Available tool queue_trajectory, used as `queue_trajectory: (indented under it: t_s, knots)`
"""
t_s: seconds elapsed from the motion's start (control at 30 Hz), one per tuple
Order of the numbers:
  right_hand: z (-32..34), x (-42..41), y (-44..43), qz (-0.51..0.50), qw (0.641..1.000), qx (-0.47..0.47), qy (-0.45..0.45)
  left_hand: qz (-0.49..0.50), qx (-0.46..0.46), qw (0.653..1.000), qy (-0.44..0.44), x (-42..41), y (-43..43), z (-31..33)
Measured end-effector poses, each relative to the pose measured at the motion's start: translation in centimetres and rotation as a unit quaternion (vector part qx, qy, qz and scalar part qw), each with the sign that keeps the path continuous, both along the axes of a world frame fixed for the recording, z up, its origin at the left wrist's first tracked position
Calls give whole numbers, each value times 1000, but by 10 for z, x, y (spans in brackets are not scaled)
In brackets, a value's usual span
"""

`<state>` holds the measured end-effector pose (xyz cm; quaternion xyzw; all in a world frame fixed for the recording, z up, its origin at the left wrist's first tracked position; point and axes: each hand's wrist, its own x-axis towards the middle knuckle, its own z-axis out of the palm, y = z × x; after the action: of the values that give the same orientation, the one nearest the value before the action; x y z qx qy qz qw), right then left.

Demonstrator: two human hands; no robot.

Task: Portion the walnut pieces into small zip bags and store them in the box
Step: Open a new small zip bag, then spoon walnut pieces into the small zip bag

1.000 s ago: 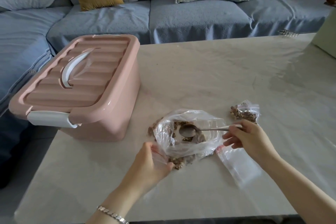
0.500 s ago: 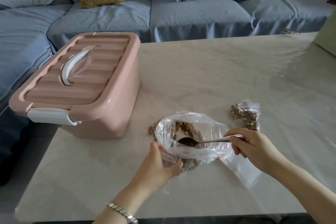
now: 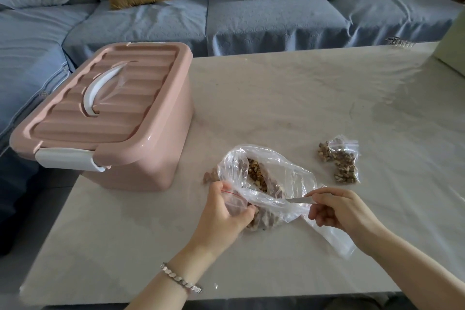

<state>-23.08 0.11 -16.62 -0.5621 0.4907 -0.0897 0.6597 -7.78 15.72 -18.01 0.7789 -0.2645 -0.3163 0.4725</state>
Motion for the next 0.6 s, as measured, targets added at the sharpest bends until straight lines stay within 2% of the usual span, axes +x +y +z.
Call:
queue_trajectory:
  t_s: [0.03,0.1,0.17,0.23,0.37,0.6]
  knots:
    - [1,-1,-1,-11,1000,7,-3,-10,4,1000,-18,2,3,-1]
    - [4,-2,-5,-28,999,19,-10,-23,3,993,-113,7,11,0]
    - [7,-3,-9,-39,999,20,-17,-3,-22,976,-217,11,19,2]
    - [10,-4,-12,-45,999,10,-24,26,-65,962,-264,14,21,11]
    - [20,-8,-19,-59,997,-20,-36,-10,-97,959,-267,13,11,33]
    - [46,-17,-36,-83,993,-75,-44,-128,-9,972,-198,1,-34,37]
